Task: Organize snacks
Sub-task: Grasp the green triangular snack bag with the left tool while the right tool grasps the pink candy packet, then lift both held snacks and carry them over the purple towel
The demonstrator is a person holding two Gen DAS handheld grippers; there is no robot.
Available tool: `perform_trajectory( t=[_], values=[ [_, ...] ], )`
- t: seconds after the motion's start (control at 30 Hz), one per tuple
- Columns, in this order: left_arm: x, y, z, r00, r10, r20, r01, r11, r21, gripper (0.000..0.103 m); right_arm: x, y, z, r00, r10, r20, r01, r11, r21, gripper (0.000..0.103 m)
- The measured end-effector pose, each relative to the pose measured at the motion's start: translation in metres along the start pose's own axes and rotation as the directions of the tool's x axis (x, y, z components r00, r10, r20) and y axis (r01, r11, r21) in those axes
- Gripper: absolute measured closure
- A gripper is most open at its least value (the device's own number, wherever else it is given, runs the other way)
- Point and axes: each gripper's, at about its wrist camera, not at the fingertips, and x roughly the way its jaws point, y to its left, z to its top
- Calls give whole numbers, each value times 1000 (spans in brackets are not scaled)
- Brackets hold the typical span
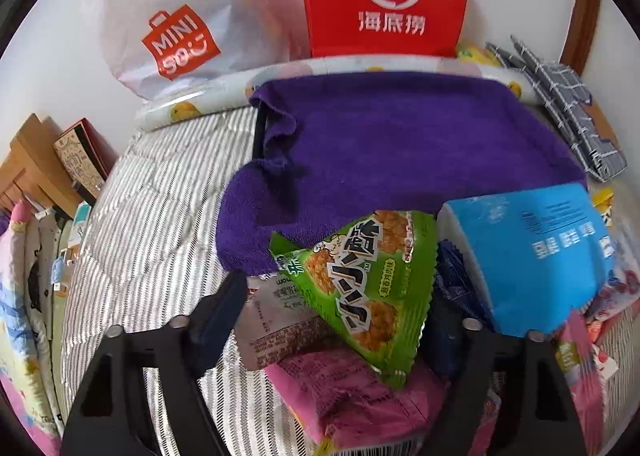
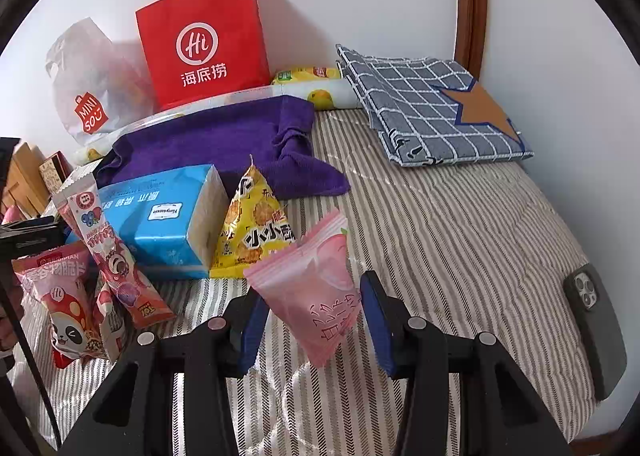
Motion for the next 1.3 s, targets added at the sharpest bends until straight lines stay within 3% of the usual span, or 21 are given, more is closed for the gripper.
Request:
perform_trajectory(
  t=[0.07, 0.17, 0.9, 1.3],
  values=[
    [3, 1, -1, 1000, -29, -13, 28, 1000, -12, 47, 0, 0, -2, 1000, -3, -2, 3, 1000, -1, 60],
    [-2, 2, -2, 998, -59, -3, 59, 998, -23, 51, -1, 1, -4, 1000, -3, -5, 3, 1000, -2, 60],
    [-91, 5, -32, 981, -158, 115, 162, 986, -28, 52, -59, 32, -9, 998, 16, 60, -17, 1000, 3, 59],
    [-123, -9, -44, 965, -225, 133, 232, 972, -42, 52, -74, 48, -7, 998, 28, 57, -28, 1000, -1, 59]
  ],
)
